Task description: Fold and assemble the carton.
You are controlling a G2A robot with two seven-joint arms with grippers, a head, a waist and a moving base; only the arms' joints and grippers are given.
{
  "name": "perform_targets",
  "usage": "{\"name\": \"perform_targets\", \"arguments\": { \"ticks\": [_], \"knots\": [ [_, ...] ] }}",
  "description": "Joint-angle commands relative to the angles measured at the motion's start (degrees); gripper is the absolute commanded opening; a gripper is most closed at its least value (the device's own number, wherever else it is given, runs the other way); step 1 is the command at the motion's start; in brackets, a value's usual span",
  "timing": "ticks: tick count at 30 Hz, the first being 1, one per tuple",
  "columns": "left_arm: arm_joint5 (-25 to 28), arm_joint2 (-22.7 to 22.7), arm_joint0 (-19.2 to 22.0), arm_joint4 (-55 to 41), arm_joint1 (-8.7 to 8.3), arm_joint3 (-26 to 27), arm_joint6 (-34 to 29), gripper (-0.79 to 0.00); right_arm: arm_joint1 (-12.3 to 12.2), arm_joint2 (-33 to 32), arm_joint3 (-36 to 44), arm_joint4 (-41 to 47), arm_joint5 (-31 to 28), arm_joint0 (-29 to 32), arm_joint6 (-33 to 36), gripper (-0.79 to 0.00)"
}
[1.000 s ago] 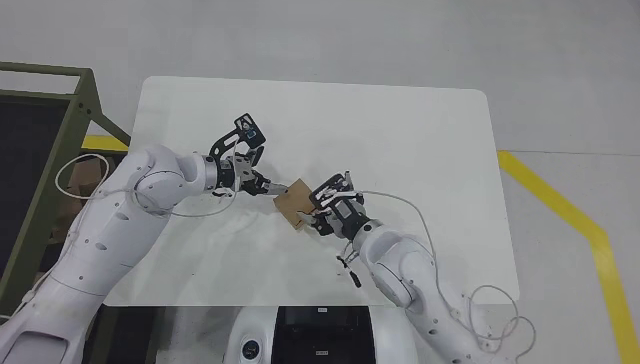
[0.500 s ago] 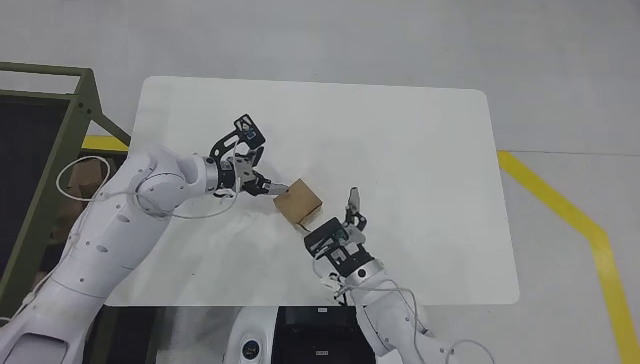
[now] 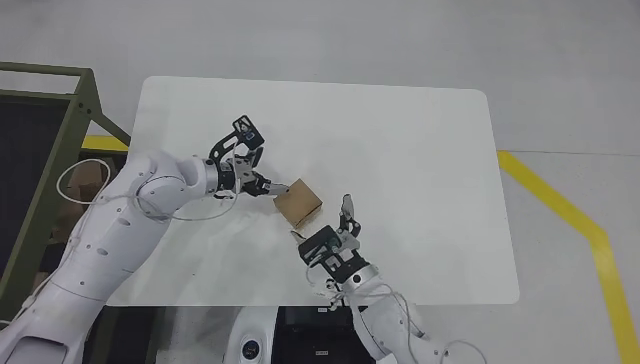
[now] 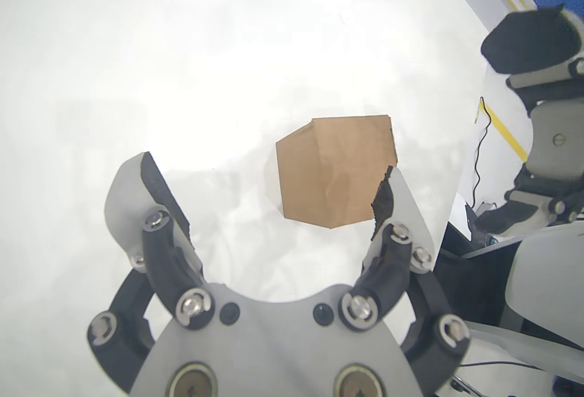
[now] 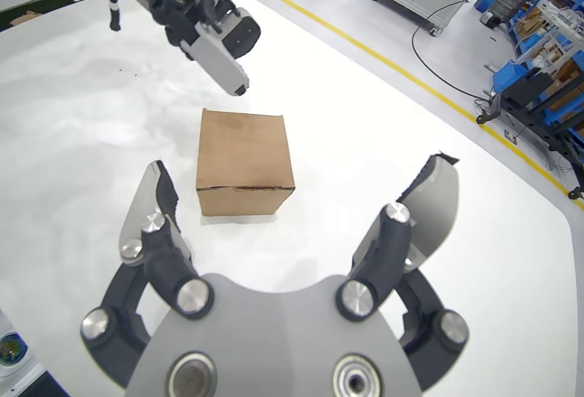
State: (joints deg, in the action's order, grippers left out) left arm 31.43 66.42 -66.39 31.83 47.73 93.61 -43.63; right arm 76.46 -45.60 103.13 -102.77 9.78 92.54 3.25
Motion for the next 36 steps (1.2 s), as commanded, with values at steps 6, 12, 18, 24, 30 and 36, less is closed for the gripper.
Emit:
{"name": "perform_targets", "arguments": {
  "ticks": [6, 12, 18, 24, 30, 36],
  "knots": [
    [-0.36, 1.83, -1.24, -0.97, -0.14, -0.05, 2.22, 0.0, 1.13, 1.65, -6.64, 6.08, 1.61, -1.02, -5.22, 0.0],
    [-0.32, 2.46, -1.9, -0.86, -0.2, 0.16, 2.42, 0.0, 2.83, 3.1, -12.99, 12.34, 4.31, -3.84, -7.15, 0.0],
    [-0.25, 3.0, -2.36, -0.83, -0.23, 0.45, 2.44, 0.0, 4.49, 4.41, -18.06, 17.19, 4.44, -7.37, -9.16, 0.0],
    [-0.33, 3.29, -2.65, -0.66, -0.22, 0.63, 2.39, 0.0, 5.55, 4.78, -22.11, 21.08, 0.59, -10.47, -12.95, 0.0],
    [-0.25, 3.6, -2.84, -0.63, -0.2, 0.7, 2.46, 0.0, 6.53, 4.88, -25.71, 22.8, 0.63, -12.63, -15.39, 0.0],
    [-0.19, 3.99, -3.19, -0.51, -0.22, 0.83, 2.37, 0.0, 7.33, 5.21, -28.61, 23.15, -0.21, -14.47, -17.36, 0.0]
  ]
}}
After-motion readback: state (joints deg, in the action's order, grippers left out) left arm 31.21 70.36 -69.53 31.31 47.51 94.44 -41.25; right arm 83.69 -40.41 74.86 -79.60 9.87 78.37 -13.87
